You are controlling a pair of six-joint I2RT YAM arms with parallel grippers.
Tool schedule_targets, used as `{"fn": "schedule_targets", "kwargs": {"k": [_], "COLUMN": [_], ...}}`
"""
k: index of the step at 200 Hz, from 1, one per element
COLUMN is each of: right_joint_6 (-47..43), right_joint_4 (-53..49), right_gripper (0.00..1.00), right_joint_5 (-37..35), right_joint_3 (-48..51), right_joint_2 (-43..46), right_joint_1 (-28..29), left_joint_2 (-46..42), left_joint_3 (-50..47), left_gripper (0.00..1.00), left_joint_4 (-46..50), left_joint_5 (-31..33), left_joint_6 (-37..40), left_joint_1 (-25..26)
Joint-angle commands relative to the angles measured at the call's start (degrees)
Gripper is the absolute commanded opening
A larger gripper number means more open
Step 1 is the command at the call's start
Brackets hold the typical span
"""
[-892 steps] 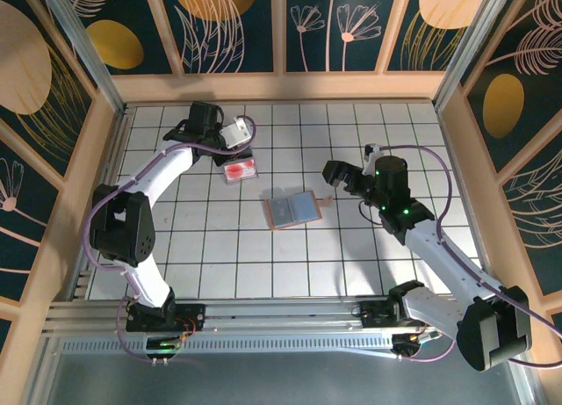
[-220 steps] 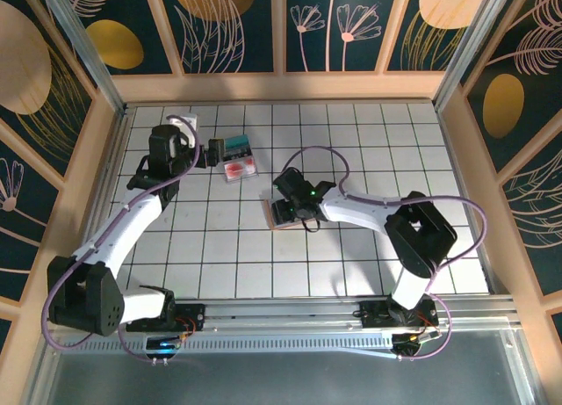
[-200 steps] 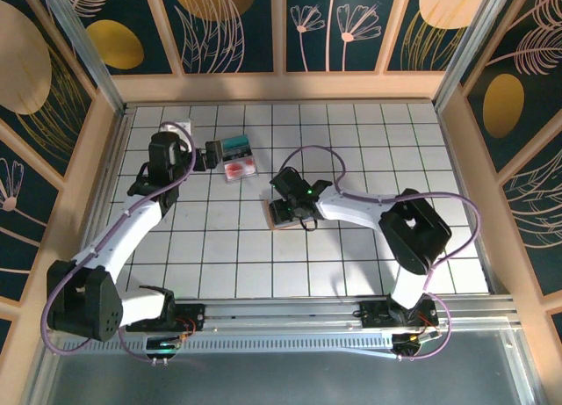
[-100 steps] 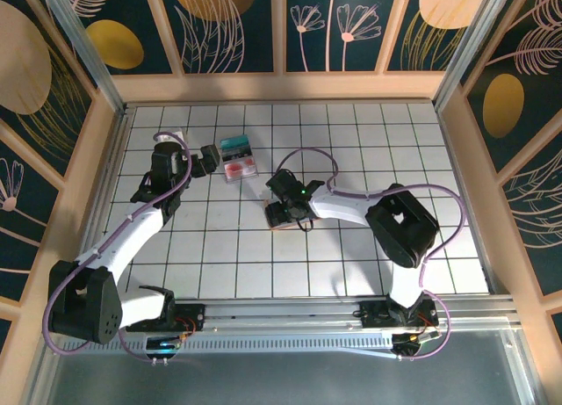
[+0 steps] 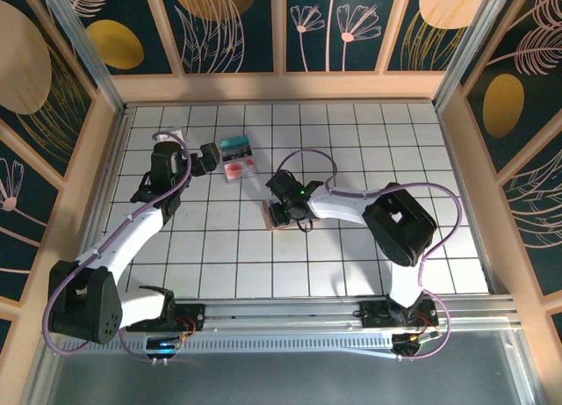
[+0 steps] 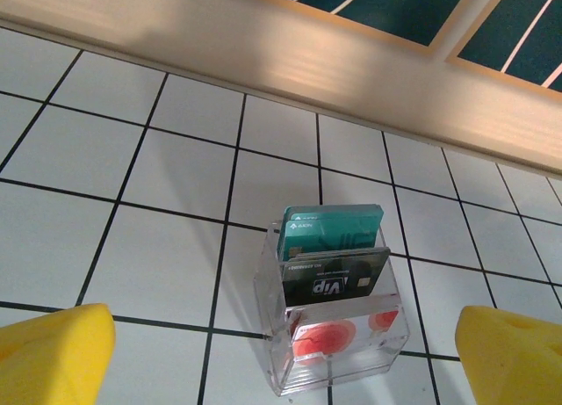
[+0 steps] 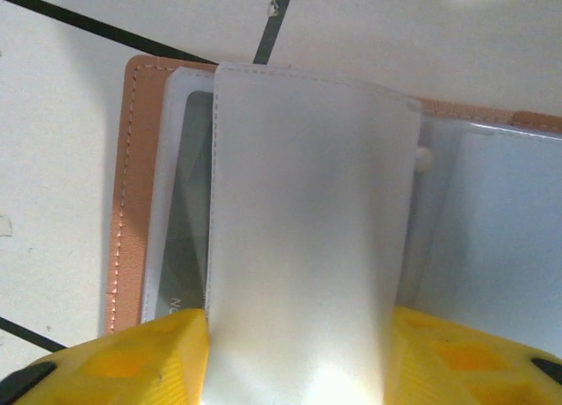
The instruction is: Take the credit cards out of the card holder
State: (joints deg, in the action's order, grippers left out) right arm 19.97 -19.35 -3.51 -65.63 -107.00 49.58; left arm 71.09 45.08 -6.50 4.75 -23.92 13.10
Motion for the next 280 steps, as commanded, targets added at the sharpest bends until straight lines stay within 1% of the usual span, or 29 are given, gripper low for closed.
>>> {"fn": "schedule_targets", "kwargs": {"k": [1, 20, 32, 50, 78, 90, 117, 133, 174, 223, 280], "right_joint_6": [0.4, 1.2, 1.7, 2.4, 3.4, 3.6, 4.0, 4.4, 5.2, 6.0, 6.8], "right_joint_4": [0.8, 2.6, 2.9, 1.8, -0.1, -0.2, -0.1, -0.3, -0.4, -0.7, 0.6], "right_gripper": [0.48, 0.41, 0.36, 0.34, 0.30, 0.30, 0.34, 0.39, 0.42, 0.42, 0.41], "right_joint_5": [3.5, 7.3, 7.8, 5.7, 0.8, 0.0, -1.3, -1.9, -3.9, -4.9, -5.1], "right_joint_3": [0.8, 1.7, 2.1, 2.0, 1.5, 1.2, 1.1, 1.1, 2.0, 3.5, 7.3], "right_joint_2": [0.1, 1.8, 2.5, 2.9, 3.2, 3.4, 4.0, 4.3, 5.6, 6.3, 9.7], "right_joint_1": [-0.4, -0.7, -0.8, -1.0, -1.1, -1.2, -1.2, -1.5, -2.1, -3.4, -5.8], "left_joint_2": [-0.9, -2.0, -2.9, -4.5, -5.1, -4.8, -3.8, -2.4, 2.0, 9.0, 16.5], "left_joint_3": [-0.5, -1.1, -1.7, -2.8, -3.6, -4.1, -5.7, -5.9, -6.0, -5.4, -3.4], "left_gripper": [0.99, 0.99, 0.99, 0.99, 0.99, 0.99, 0.99, 0.99, 0.99, 0.99, 0.99], "left_joint_4": [-2.1, -2.6, -2.9, -3.0, -1.5, -1.5, -2.4, -1.6, -0.1, 1.2, 3.7], "left_joint_5": [-1.7, -2.4, -2.3, 0.2, 7.5, 8.2, 9.5, 11.7, 18.3, 21.8, 24.6], "left_joint_6": [-0.4, -0.1, 0.0, 0.8, 2.4, 1.8, 1.3, 1.8, 2.0, 0.4, 0.5], "left_joint_1": [-0.2, -0.2, -0.1, 1.7, 7.5, 8.8, 11.2, 13.1, 19.3, 24.9, 29.5]}}
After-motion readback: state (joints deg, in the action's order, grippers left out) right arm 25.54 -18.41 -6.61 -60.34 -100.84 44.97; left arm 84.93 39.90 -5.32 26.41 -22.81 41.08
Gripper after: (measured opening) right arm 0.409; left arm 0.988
